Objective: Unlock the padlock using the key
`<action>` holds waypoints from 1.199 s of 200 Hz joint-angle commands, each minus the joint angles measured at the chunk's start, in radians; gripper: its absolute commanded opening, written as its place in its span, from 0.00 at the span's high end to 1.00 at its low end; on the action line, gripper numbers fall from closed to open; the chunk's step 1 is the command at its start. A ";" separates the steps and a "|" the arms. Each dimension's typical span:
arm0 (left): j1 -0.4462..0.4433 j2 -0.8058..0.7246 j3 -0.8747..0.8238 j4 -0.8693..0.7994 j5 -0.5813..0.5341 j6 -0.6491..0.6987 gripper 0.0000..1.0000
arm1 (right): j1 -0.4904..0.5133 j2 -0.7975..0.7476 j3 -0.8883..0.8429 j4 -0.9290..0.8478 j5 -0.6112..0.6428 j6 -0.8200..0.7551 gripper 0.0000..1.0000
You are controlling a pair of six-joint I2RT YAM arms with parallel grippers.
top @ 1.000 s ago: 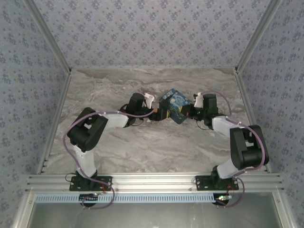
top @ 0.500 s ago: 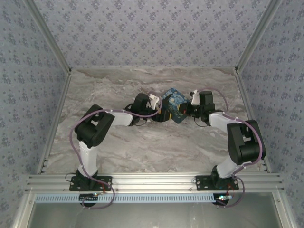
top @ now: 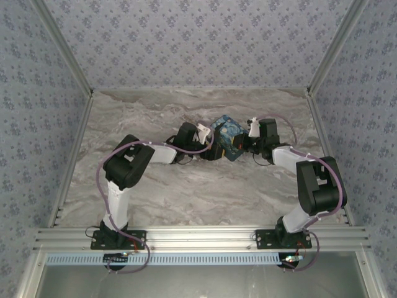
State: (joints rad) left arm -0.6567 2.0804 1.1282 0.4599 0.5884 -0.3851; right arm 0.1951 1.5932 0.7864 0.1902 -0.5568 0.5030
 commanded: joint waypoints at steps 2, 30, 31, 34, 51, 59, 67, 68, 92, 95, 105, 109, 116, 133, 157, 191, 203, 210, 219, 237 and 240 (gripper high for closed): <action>-0.005 0.030 0.033 -0.011 0.013 0.035 0.15 | 0.014 0.037 -0.011 -0.113 0.036 -0.023 1.00; -0.006 0.043 0.039 -0.011 0.023 0.042 0.16 | 0.013 0.037 -0.010 -0.111 0.032 -0.021 1.00; -0.005 0.044 0.040 -0.010 0.025 0.042 0.16 | 0.013 0.037 -0.010 -0.112 0.033 -0.021 1.00; -0.005 0.045 0.041 -0.010 0.027 0.041 0.17 | 0.014 0.039 -0.009 -0.112 0.032 -0.021 1.00; -0.012 0.047 0.042 -0.010 0.044 0.035 0.18 | 0.015 0.037 -0.011 -0.111 0.033 -0.020 1.00; -0.016 0.047 0.041 -0.013 0.048 0.037 0.19 | 0.015 0.037 -0.010 -0.110 0.032 -0.020 1.00; -0.021 0.047 0.041 -0.017 0.050 0.040 0.21 | 0.015 0.038 -0.010 -0.109 0.032 -0.019 1.00; -0.020 0.047 0.041 -0.017 0.050 0.040 0.21 | 0.015 0.038 -0.010 -0.109 0.032 -0.018 1.00; -0.030 0.055 0.038 -0.017 0.054 0.034 0.29 | 0.017 0.037 -0.009 -0.106 0.033 -0.017 1.00; -0.030 0.056 0.039 -0.016 0.054 0.033 0.29 | 0.017 0.039 -0.009 -0.106 0.032 -0.017 1.00; -0.034 0.060 0.039 -0.012 0.053 0.026 0.31 | 0.017 0.038 -0.009 -0.106 0.032 -0.016 1.00; -0.034 0.062 0.039 -0.009 0.053 0.022 0.31 | 0.017 0.037 -0.009 -0.105 0.032 -0.016 1.00; -0.036 0.064 0.039 -0.003 0.052 0.014 0.32 | 0.018 0.038 -0.009 -0.105 0.032 -0.015 1.00; -0.038 0.070 0.038 0.008 0.041 -0.006 0.35 | 0.020 0.036 -0.010 -0.103 0.032 -0.015 1.00; -0.037 0.077 0.040 0.022 0.014 -0.033 0.38 | 0.021 0.035 -0.013 -0.104 0.032 -0.016 1.00; -0.038 0.092 0.059 0.034 -0.004 -0.074 0.44 | 0.023 0.031 -0.013 -0.104 0.032 -0.018 1.00; -0.037 0.094 0.063 0.034 -0.011 -0.081 0.46 | 0.024 0.030 -0.013 -0.104 0.032 -0.017 1.00; -0.038 0.095 0.065 0.034 -0.015 -0.084 0.46 | 0.024 0.030 -0.014 -0.104 0.034 -0.017 1.00; -0.039 0.095 0.065 0.035 -0.019 -0.087 0.48 | 0.025 0.029 -0.015 -0.104 0.035 -0.017 1.00; -0.040 0.098 0.064 0.033 -0.027 -0.093 0.50 | 0.026 0.029 -0.012 -0.104 0.037 -0.015 1.00; -0.040 0.100 0.063 0.034 -0.028 -0.094 0.51 | 0.026 0.028 -0.013 -0.104 0.036 -0.015 1.00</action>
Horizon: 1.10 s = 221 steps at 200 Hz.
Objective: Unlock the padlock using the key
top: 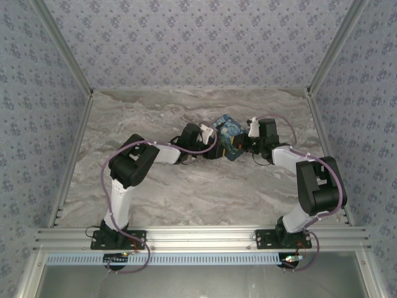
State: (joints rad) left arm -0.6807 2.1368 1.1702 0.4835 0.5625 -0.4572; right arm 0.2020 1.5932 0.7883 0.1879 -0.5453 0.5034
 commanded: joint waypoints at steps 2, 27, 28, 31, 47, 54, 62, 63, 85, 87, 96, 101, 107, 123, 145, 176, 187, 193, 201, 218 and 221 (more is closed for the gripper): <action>-0.016 0.044 0.022 0.010 -0.002 -0.023 0.51 | 0.019 0.028 -0.015 -0.101 0.025 -0.016 1.00; -0.023 0.051 0.021 0.012 -0.012 -0.032 0.54 | 0.020 0.030 -0.014 -0.102 0.029 -0.014 1.00; -0.025 0.052 0.021 0.011 -0.012 -0.032 0.54 | 0.020 0.030 -0.015 -0.102 0.029 -0.014 1.00; -0.025 0.052 0.022 0.011 -0.013 -0.033 0.55 | 0.020 0.030 -0.015 -0.102 0.029 -0.014 1.00; -0.028 0.056 0.023 0.013 -0.020 -0.042 0.57 | 0.021 0.030 -0.015 -0.100 0.028 -0.014 1.00; -0.027 0.058 0.023 0.017 -0.021 -0.048 0.58 | 0.022 0.030 -0.015 -0.100 0.028 -0.013 1.00; -0.028 0.060 0.024 0.019 -0.023 -0.056 0.59 | 0.023 0.029 -0.015 -0.099 0.029 -0.013 1.00; -0.027 0.060 0.025 0.019 -0.024 -0.056 0.59 | 0.023 0.029 -0.015 -0.100 0.028 -0.013 1.00; -0.027 0.063 0.025 0.024 -0.027 -0.067 0.61 | 0.025 0.030 -0.015 -0.098 0.028 -0.012 1.00; -0.028 0.063 0.026 0.025 -0.027 -0.068 0.61 | 0.026 0.030 -0.015 -0.097 0.028 -0.012 1.00; -0.027 0.063 0.026 0.025 -0.029 -0.069 0.62 | 0.027 0.029 -0.015 -0.099 0.029 -0.011 1.00; -0.028 0.062 0.026 0.025 -0.030 -0.070 0.63 | 0.026 0.030 -0.015 -0.099 0.030 -0.011 1.00; -0.028 0.061 0.025 0.025 -0.030 -0.072 0.63 | 0.027 0.029 -0.015 -0.098 0.030 -0.011 1.00; -0.027 0.055 0.023 0.027 -0.033 -0.073 0.65 | 0.029 0.028 -0.012 -0.096 0.030 -0.011 1.00; -0.028 0.043 0.016 0.029 -0.039 -0.073 0.68 | 0.030 0.018 -0.011 -0.094 0.029 -0.010 1.00; -0.025 0.013 -0.005 0.045 -0.042 -0.085 0.70 | 0.028 -0.022 0.001 -0.101 0.031 -0.015 1.00; -0.026 -0.002 -0.016 0.047 -0.044 -0.092 0.70 | 0.027 -0.046 0.013 -0.109 0.034 -0.021 1.00; -0.026 -0.011 -0.023 0.052 -0.044 -0.098 0.70 | 0.026 -0.061 0.019 -0.115 0.035 -0.025 1.00; -0.026 -0.022 -0.034 0.061 -0.044 -0.108 0.71 | 0.027 -0.088 0.028 -0.123 0.040 -0.031 1.00; -0.026 -0.047 -0.056 0.079 -0.042 -0.139 0.73 | 0.029 -0.149 0.034 -0.147 0.056 -0.050 1.00; -0.026 -0.052 -0.059 0.080 -0.041 -0.143 0.73 | 0.030 -0.160 0.033 -0.152 0.059 -0.054 1.00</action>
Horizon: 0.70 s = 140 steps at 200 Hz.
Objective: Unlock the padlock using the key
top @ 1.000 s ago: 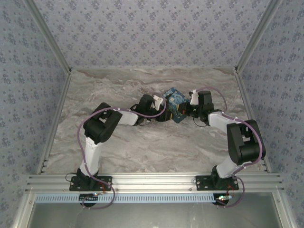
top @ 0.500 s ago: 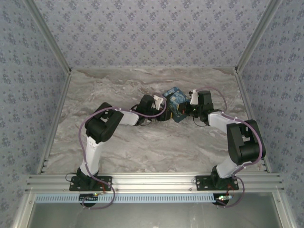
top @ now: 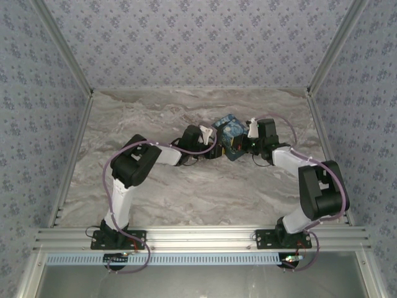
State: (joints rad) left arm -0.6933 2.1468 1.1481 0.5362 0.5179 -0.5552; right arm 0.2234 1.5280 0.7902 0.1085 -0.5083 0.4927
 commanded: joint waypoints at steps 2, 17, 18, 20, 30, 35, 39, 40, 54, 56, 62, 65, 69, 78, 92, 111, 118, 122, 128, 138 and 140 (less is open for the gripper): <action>-0.014 -0.064 -0.038 0.028 0.004 -0.049 0.73 | 0.009 -0.102 0.029 -0.074 0.025 -0.046 1.00; -0.014 -0.089 -0.058 0.037 0.004 -0.075 0.73 | 0.016 -0.156 0.009 -0.093 0.045 -0.067 1.00; -0.014 -0.091 -0.059 0.038 0.005 -0.077 0.73 | 0.017 -0.161 0.006 -0.095 0.046 -0.068 1.00; -0.013 -0.094 -0.064 0.040 0.004 -0.081 0.73 | 0.019 -0.169 0.002 -0.097 0.049 -0.072 1.00; -0.015 -0.109 -0.076 0.047 0.005 -0.103 0.73 | 0.031 -0.210 -0.025 -0.108 0.068 -0.088 1.00; -0.015 -0.116 -0.082 0.050 0.007 -0.113 0.74 | 0.040 -0.230 -0.040 -0.113 0.080 -0.100 1.00; -0.015 -0.121 -0.087 0.051 0.009 -0.121 0.74 | 0.048 -0.247 -0.053 -0.119 0.091 -0.109 1.00; -0.016 -0.122 -0.087 0.052 0.010 -0.123 0.74 | 0.049 -0.250 -0.056 -0.121 0.094 -0.111 1.00; -0.019 -0.142 -0.101 0.056 0.014 -0.147 0.74 | 0.089 -0.307 -0.115 -0.132 0.142 -0.137 1.00; -0.019 -0.145 -0.103 0.057 0.015 -0.152 0.74 | 0.094 -0.315 -0.124 -0.131 0.148 -0.140 1.00; -0.021 -0.152 -0.110 0.058 0.015 -0.164 0.74 | 0.111 -0.338 -0.155 -0.124 0.172 -0.144 1.00; -0.023 -0.155 -0.111 0.056 0.016 -0.171 0.74 | 0.119 -0.351 -0.170 -0.118 0.182 -0.147 1.00; -0.024 -0.159 -0.112 0.056 0.020 -0.179 0.74 | 0.134 -0.370 -0.195 -0.110 0.198 -0.148 1.00; -0.027 -0.162 -0.117 0.055 0.031 -0.198 0.74 | 0.168 -0.405 -0.245 -0.092 0.238 -0.150 1.00; -0.031 -0.165 -0.119 0.059 0.047 -0.232 0.74 | 0.217 -0.459 -0.324 -0.058 0.302 -0.149 1.00; -0.039 -0.166 -0.123 0.059 0.055 -0.268 0.74 | 0.275 -0.509 -0.422 0.015 0.377 -0.127 1.00; -0.042 -0.167 -0.125 0.058 0.056 -0.282 0.74 | 0.294 -0.519 -0.450 0.038 0.397 -0.123 1.00; -0.043 -0.166 -0.126 0.056 0.057 -0.291 0.74 | 0.304 -0.523 -0.462 0.049 0.412 -0.123 1.00; -0.044 -0.165 -0.125 0.059 0.061 -0.307 0.74 | 0.322 -0.524 -0.478 0.060 0.435 -0.125 1.00; -0.047 -0.165 -0.127 0.060 0.065 -0.336 0.75 | 0.347 -0.525 -0.495 0.078 0.473 -0.134 1.00; -0.048 -0.165 -0.126 0.061 0.065 -0.342 0.75 | 0.354 -0.523 -0.500 0.084 0.483 -0.140 1.00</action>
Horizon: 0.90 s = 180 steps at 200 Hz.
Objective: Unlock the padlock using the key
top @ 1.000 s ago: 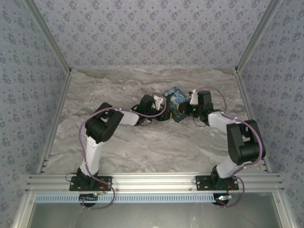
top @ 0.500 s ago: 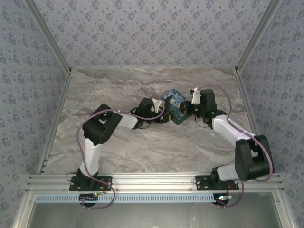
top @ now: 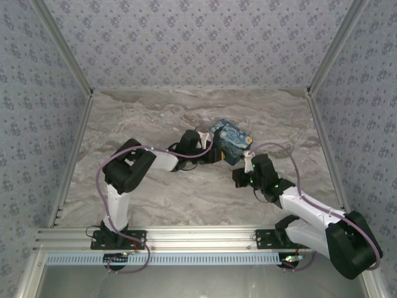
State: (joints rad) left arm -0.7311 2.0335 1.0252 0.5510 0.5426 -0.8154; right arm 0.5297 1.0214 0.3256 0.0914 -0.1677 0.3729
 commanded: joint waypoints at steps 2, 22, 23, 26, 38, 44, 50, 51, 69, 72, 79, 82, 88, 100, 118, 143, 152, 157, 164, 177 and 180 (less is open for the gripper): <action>-0.011 -0.052 -0.004 0.048 0.043 -0.087 0.75 | 0.053 -0.015 -0.038 0.106 0.147 -0.023 1.00; -0.018 -0.060 -0.014 0.076 0.048 -0.134 0.75 | 0.078 -0.013 -0.060 0.139 0.193 -0.050 1.00; -0.019 -0.061 -0.014 0.077 0.049 -0.135 0.75 | 0.079 -0.013 -0.061 0.141 0.196 -0.051 1.00; -0.020 -0.063 -0.014 0.078 0.051 -0.138 0.75 | 0.079 -0.015 -0.064 0.147 0.200 -0.054 1.00; -0.025 -0.069 -0.014 0.069 0.051 -0.147 0.75 | 0.081 -0.017 -0.076 0.173 0.216 -0.064 1.00; -0.027 -0.073 -0.015 0.067 0.051 -0.151 0.75 | 0.083 -0.015 -0.082 0.189 0.222 -0.070 1.00; -0.030 -0.077 -0.015 0.065 0.050 -0.154 0.75 | 0.082 -0.014 -0.086 0.201 0.227 -0.074 1.00; -0.031 -0.077 -0.015 0.064 0.050 -0.154 0.75 | 0.082 -0.014 -0.087 0.202 0.228 -0.075 1.00; -0.036 -0.086 -0.020 0.057 0.047 -0.170 0.75 | 0.085 -0.001 -0.094 0.237 0.242 -0.096 1.00; -0.035 -0.087 -0.020 0.056 0.046 -0.173 0.75 | 0.085 0.000 -0.094 0.242 0.244 -0.099 1.00; -0.038 -0.090 -0.020 0.056 0.046 -0.180 0.75 | 0.086 0.006 -0.094 0.253 0.244 -0.101 1.00; -0.038 -0.092 -0.020 0.056 0.046 -0.184 0.75 | 0.087 0.010 -0.094 0.258 0.243 -0.105 1.00; -0.040 -0.093 -0.022 0.057 0.046 -0.191 0.75 | 0.088 0.016 -0.092 0.267 0.244 -0.109 1.00; -0.045 -0.097 -0.022 0.057 0.044 -0.200 0.75 | 0.093 0.031 -0.088 0.289 0.247 -0.115 1.00; -0.051 -0.102 -0.021 0.051 0.041 -0.206 0.75 | 0.095 0.052 -0.082 0.316 0.259 -0.124 1.00; -0.056 -0.104 -0.024 0.062 0.042 -0.224 0.76 | 0.096 0.085 -0.072 0.340 0.284 -0.128 1.00; -0.057 -0.107 -0.024 0.060 0.039 -0.224 0.76 | 0.096 0.100 -0.068 0.345 0.287 -0.129 1.00; -0.058 -0.109 -0.023 0.057 0.038 -0.221 0.76 | 0.096 0.106 -0.066 0.349 0.289 -0.129 1.00; -0.058 -0.110 -0.024 0.055 0.034 -0.220 0.76 | 0.096 0.115 -0.063 0.353 0.292 -0.128 1.00; -0.058 -0.110 -0.024 0.055 0.033 -0.219 0.76 | 0.095 0.128 -0.060 0.362 0.294 -0.123 1.00; -0.058 -0.110 -0.024 0.054 0.033 -0.218 0.76 | 0.096 0.130 -0.059 0.365 0.292 -0.123 1.00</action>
State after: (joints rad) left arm -0.7818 1.9820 1.0050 0.5655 0.5606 -1.0229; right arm 0.6209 1.1324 0.2398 0.4088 0.0925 0.2668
